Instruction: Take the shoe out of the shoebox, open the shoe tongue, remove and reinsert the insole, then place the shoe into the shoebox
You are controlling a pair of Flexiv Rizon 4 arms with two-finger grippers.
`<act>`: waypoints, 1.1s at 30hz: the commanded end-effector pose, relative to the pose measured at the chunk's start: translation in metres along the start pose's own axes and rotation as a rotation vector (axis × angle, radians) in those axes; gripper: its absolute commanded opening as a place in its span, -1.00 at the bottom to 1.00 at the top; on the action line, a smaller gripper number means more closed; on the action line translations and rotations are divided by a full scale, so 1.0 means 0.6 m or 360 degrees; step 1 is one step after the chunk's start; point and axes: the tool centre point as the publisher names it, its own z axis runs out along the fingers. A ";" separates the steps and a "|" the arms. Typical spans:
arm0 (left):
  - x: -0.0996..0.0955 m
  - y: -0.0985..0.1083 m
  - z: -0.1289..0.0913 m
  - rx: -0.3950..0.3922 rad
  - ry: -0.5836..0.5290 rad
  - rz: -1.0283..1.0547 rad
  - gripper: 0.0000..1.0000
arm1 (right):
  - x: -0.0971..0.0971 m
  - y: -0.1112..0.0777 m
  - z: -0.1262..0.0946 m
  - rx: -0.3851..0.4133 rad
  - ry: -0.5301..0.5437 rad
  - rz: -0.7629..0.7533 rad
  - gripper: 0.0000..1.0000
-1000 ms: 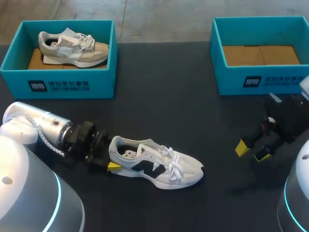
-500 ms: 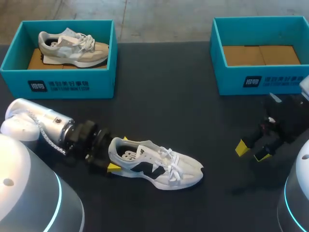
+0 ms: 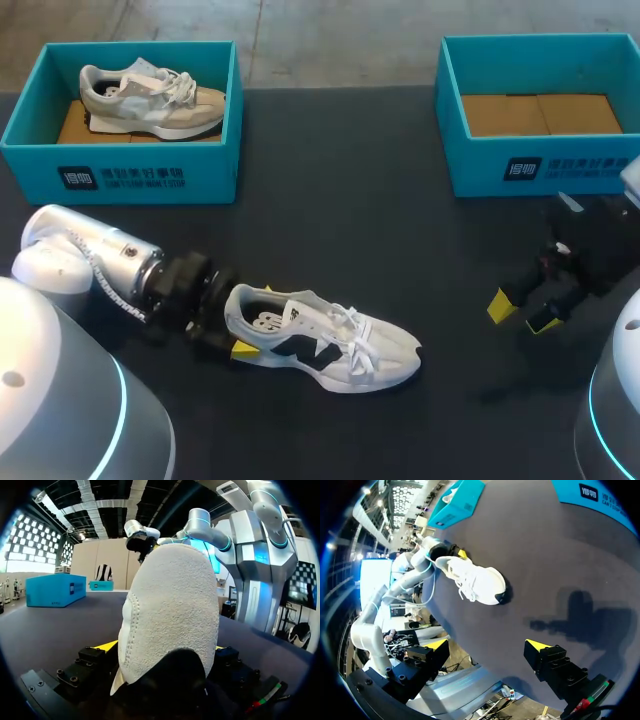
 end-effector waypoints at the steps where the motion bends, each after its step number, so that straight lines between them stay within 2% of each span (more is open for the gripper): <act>1: -0.003 0.004 0.009 -0.0005 0.0013 -0.0003 1.00 | 0.001 -0.001 0.001 -0.0001 -0.0005 0.0003 1.00; 22: 0.000 0.009 0.023 0.0029 0.0020 -0.0038 1.00 | 0.001 -0.001 0.001 -0.0001 -0.0005 0.0003 1.00; 23: 0.000 0.009 0.023 0.0031 0.0016 -0.0036 0.83 | 0.001 -0.001 0.001 -0.0001 -0.0005 0.0003 1.00; 24: 0.000 0.009 0.023 0.0034 0.0009 -0.0034 0.36 | 0.001 -0.001 0.001 -0.0001 -0.0005 0.0003 1.00; 25: 0.000 0.009 0.023 0.0035 0.0006 -0.0035 -0.22 | 0.001 -0.001 0.001 -0.0001 -0.0005 0.0003 1.00; 26: 0.001 0.009 0.023 0.0038 0.0004 -0.0035 -0.44 | 0.001 -0.001 0.001 -0.0001 -0.0005 0.0003 1.00; 27: 0.001 0.009 0.022 0.0042 -0.0002 -0.0033 -1.00 | 0.001 -0.001 0.001 -0.0001 -0.0005 0.0003 1.00; 33: 0.002 0.008 0.016 0.0061 -0.0040 -0.0031 -1.00 | 0.001 -0.001 0.001 -0.0001 -0.0005 0.0003 1.00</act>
